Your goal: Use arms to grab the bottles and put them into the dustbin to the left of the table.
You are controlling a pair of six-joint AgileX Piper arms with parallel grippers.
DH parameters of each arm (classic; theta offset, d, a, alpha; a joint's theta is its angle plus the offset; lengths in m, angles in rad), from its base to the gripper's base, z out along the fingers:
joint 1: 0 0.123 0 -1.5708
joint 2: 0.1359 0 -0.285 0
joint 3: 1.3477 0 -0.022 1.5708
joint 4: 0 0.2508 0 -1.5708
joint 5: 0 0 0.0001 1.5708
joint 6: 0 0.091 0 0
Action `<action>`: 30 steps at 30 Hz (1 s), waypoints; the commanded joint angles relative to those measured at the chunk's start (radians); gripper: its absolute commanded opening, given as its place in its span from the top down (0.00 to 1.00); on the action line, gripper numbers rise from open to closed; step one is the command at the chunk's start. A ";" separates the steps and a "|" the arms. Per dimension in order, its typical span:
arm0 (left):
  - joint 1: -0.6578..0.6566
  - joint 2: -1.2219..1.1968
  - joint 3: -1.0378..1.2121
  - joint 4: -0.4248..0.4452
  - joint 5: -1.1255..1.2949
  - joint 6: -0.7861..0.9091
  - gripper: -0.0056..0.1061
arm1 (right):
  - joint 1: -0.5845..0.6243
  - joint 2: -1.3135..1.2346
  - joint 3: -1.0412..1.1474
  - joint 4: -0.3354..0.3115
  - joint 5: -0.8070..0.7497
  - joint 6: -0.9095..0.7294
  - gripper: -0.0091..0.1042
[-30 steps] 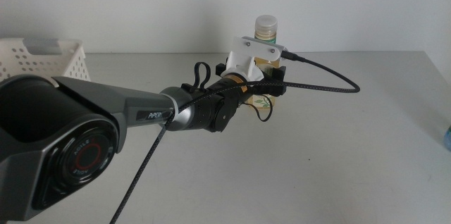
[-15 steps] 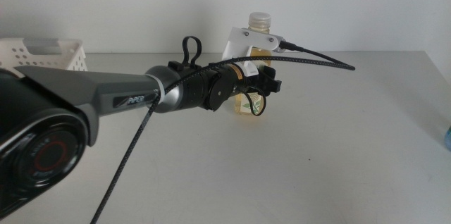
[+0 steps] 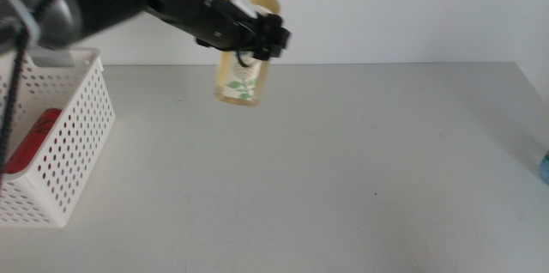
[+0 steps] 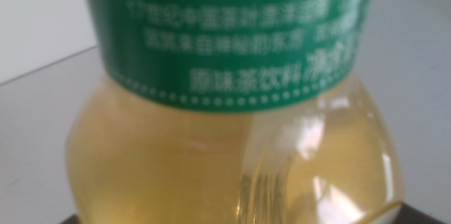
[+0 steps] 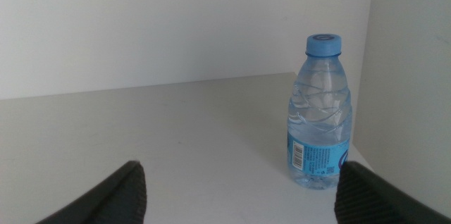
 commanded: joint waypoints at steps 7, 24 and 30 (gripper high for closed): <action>0.299 -0.113 -0.164 -0.002 0.414 0.207 0.87 | -0.005 -0.021 -0.010 -0.012 -0.070 -0.006 0.09; 0.717 -0.084 -0.226 0.104 0.660 0.297 0.87 | -0.005 -0.021 -0.010 -0.012 -0.070 -0.006 0.09; 0.747 0.011 -0.221 0.097 0.666 0.263 0.87 | -0.005 -0.021 -0.010 -0.012 -0.070 -0.006 0.09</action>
